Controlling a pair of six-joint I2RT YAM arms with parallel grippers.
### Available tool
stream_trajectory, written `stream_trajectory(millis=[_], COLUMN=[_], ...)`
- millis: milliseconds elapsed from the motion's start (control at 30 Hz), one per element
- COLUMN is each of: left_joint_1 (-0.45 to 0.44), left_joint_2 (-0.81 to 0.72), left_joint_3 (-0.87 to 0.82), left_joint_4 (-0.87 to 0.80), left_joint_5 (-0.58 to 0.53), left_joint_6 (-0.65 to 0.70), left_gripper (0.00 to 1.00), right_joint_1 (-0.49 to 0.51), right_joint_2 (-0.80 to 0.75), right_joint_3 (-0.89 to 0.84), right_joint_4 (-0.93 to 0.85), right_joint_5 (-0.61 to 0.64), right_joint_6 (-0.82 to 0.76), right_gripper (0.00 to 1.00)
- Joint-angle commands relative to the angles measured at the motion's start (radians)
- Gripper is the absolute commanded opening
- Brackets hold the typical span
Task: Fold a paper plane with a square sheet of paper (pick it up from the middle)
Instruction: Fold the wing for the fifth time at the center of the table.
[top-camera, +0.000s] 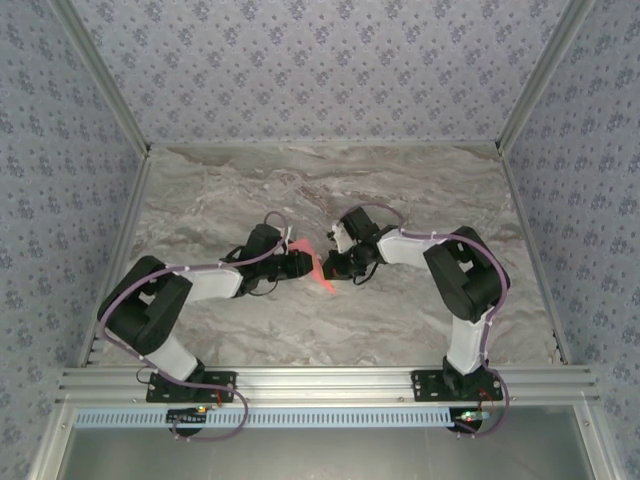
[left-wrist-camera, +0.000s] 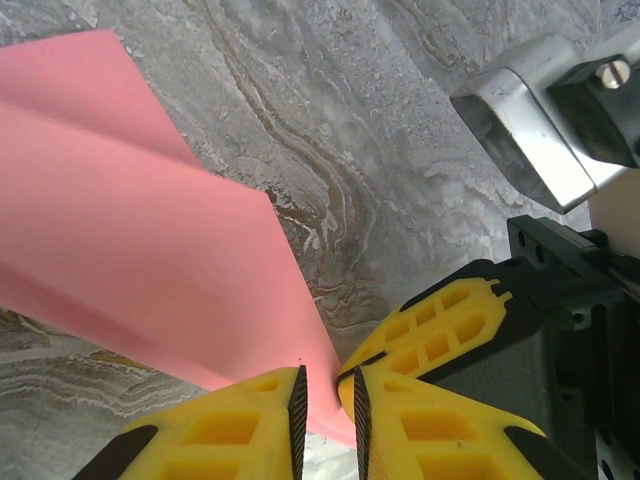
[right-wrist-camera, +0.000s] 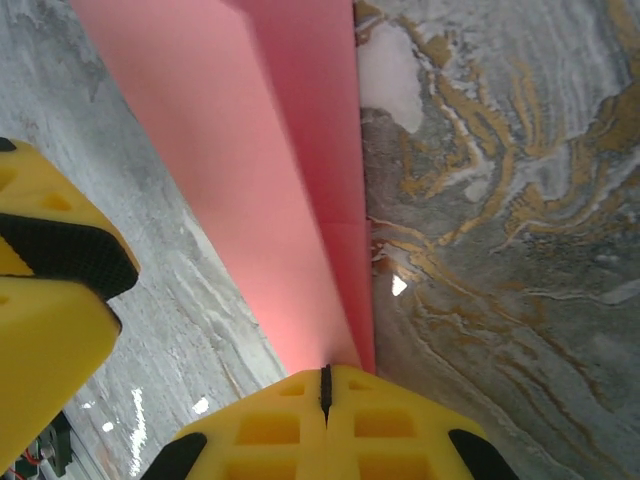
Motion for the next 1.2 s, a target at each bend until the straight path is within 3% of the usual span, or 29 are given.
stream_trajectory(millis=[0,467,800,1167], left_joint_1=[-0.007,-0.022,-0.024,-0.030], left_joint_2=[0.034,0.140,0.189,0.203], left_joint_3=[0.020,0.044,0.127,0.142], left_joint_4=[0.066,0.106,-0.142,-0.220], left_joint_5=[0.035,0.065,-0.003,-0.027], left_joint_6=[-0.012,-0.018,0.003,0.007], left_gripper=[0.21,0.20,0.14,0.12], right_joint_1=[-0.004,-0.006,-0.005,0.024], right_joint_2=[0.022,0.033,-0.034,-0.046], right_joint_3=[-0.018,-0.025,-0.010,0.016], right_joint_4=[-0.002,-0.022,-0.019,-0.010], right_joint_5=[0.000,0.015,0.000,-0.036], right_joint_6=[0.027,0.023,0.005,0.005], right_gripper=[0.00,0.00,0.00,0.00])
